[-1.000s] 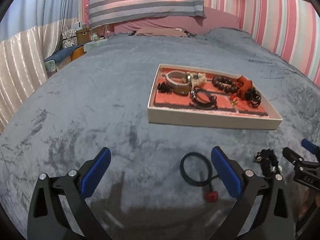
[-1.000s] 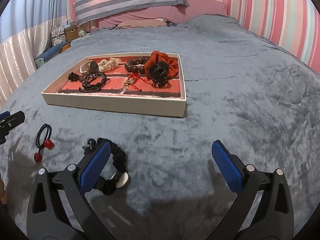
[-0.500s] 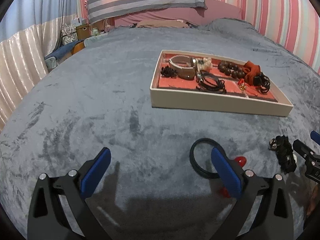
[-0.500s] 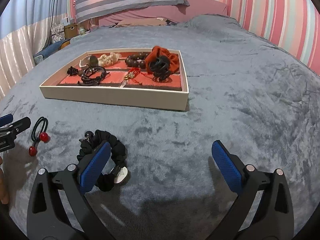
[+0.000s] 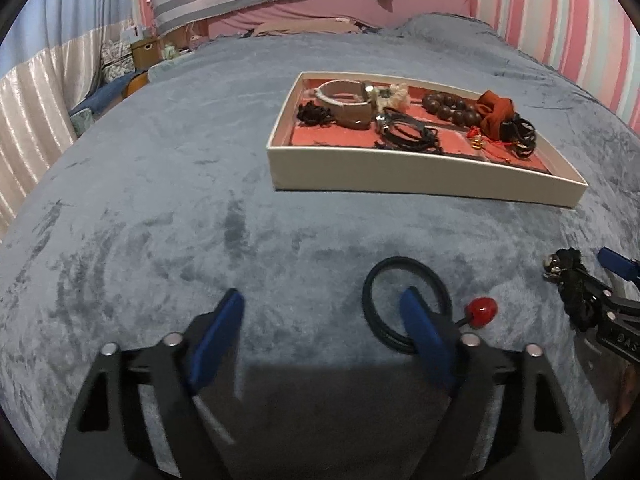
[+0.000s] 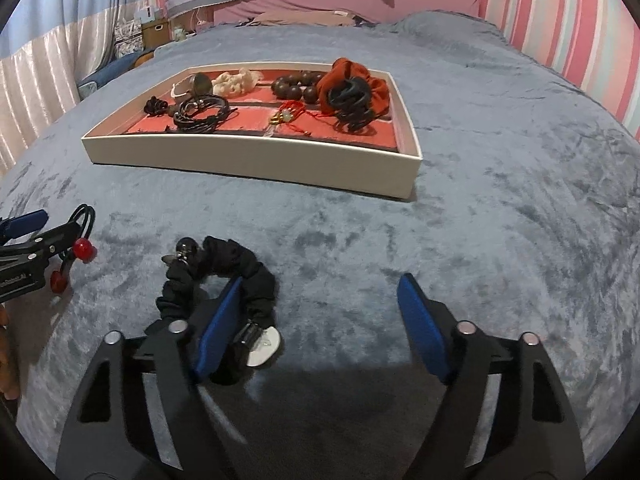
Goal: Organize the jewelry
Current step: 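Grasp the black hair tie with red balls with the left gripper while the right gripper grasps the black scrunchie, then carry the hair tie and black scrunchie with both grippers over the tray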
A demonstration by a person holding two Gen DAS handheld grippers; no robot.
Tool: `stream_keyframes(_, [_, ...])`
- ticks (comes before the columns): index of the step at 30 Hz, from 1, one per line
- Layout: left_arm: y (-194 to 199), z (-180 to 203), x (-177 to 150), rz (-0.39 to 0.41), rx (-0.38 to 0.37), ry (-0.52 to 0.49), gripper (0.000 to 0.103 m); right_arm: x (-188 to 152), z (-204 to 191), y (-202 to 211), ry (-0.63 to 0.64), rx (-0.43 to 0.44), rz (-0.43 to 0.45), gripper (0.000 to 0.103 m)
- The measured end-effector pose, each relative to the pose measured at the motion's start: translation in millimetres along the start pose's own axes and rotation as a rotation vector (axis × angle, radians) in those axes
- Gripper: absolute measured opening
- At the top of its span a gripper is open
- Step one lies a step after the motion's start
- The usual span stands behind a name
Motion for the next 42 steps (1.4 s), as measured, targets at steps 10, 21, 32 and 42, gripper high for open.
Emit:
stream_keyframes(10, [-1, 8, 3, 0.0, -0.059, -0.016, 0.022, 2, -12, -2, -0.006, 0.097, -0.011, 0.023])
stream_keyframes(21, [10, 14, 8, 0.053, -0.045, -0.031, 0.005, 6, -11, 6, -0.018, 0.103, 0.033, 0.01])
stream_keyframes(32, [53, 26, 37, 0.18, -0.082, -0.035, 0.004, 29, -3, 37, -0.063, 0.125, 0.137, 0.01])
stream_keyframes(42, [85, 29, 89, 0.279, -0.11, -0.029, 0.004, 75, -5, 56, -0.07, 0.145, 0.21, 0.01])
Point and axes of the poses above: each gripper's, at about its wrist camera, not at the fingertips, and y roughly against the way its jaws point, z to its right, x to its top, the point moved 9 cm from there along -y, roughly the way its jaws point, and after that the axes turned 4 degrees about -y, right-handed, at the moved point
